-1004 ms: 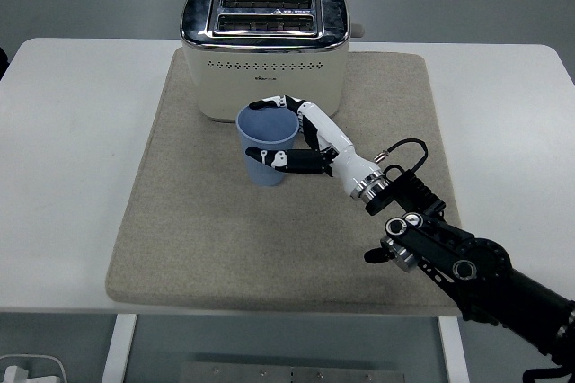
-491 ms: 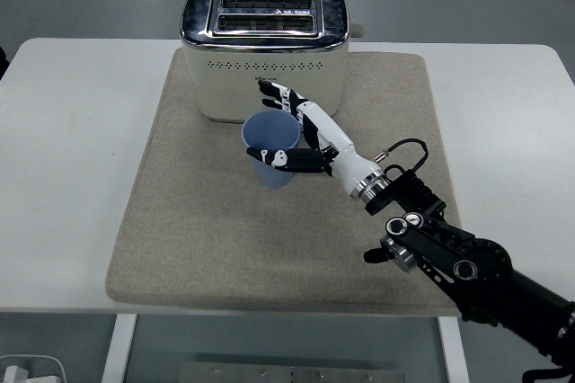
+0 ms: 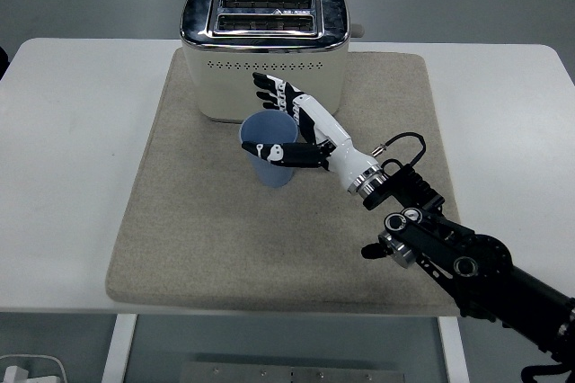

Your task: Put the water cup in front of the bread machine

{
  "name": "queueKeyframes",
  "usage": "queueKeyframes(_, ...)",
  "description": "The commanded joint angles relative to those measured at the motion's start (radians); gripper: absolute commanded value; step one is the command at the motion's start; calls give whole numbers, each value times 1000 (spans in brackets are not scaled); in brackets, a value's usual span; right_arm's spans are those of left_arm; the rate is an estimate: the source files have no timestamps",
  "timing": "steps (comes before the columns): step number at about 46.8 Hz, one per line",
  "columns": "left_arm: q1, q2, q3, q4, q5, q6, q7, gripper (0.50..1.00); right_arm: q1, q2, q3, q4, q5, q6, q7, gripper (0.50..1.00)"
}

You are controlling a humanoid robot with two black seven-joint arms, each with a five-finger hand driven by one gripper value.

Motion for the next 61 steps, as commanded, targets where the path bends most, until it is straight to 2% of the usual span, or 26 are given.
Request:
queueKeyframes(1, 0, 0, 0, 0, 0, 0, 0, 1000, 2, 0, 1, 0, 0, 1, 0, 924)
queueKeyframes(23, 0, 0, 0, 0, 0, 0, 0, 1000, 38, 0, 37, 0, 11, 6, 0, 924)
queueKeyframes(32, 0, 0, 0, 0, 0, 0, 0, 1000, 38, -1, 38, 34, 12, 6, 0, 924)
queueKeyframes(45, 0, 0, 0, 0, 0, 0, 0, 1000, 28, -54, 58, 80, 12, 6, 0, 924)
queueKeyframes(61, 0, 0, 0, 0, 0, 0, 0, 1000, -6, -178, 93, 164, 23, 8, 3, 926)
